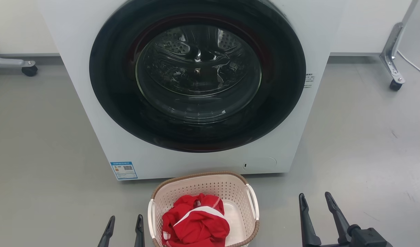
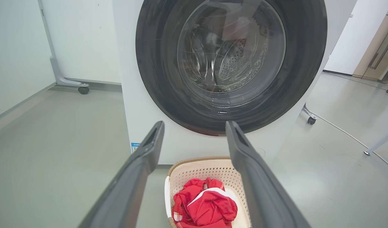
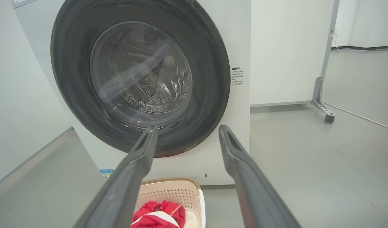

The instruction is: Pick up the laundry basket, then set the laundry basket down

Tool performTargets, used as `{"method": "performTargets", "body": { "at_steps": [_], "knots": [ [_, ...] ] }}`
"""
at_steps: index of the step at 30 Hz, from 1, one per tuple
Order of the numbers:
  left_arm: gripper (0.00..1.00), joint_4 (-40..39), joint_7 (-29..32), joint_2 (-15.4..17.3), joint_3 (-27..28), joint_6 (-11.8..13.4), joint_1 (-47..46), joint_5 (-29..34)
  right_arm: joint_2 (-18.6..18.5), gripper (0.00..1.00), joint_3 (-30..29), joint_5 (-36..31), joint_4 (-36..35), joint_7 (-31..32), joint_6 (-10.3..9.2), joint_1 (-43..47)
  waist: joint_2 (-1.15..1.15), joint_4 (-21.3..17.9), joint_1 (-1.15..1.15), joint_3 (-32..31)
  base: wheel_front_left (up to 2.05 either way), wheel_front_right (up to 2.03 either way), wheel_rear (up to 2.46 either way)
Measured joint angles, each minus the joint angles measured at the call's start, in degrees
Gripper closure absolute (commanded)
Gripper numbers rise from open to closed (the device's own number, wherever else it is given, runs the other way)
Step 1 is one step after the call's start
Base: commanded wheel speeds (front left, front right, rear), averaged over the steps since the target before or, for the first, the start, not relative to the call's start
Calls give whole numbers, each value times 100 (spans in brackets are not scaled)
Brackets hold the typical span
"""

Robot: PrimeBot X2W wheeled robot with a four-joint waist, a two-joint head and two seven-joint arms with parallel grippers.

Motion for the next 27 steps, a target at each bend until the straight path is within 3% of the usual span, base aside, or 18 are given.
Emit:
{"method": "performTargets", "body": {
  "at_steps": [13,14,27],
  "knots": [
    [0,-93,0,-25,73,3,1,44,48,0,-46,-97,-147,0,0,90,0,18,0,29,0,0,0],
    [100,-97,0,-25,74,3,1,44,54,100,-49,-102,-153,0,0,90,0,19,0,32,0,0,0],
    [100,288,130,-63,159,-82,8,-305,66,100,-172,256,260,120,77,212,1,26,0,46,0,0,0]
  ]
}}
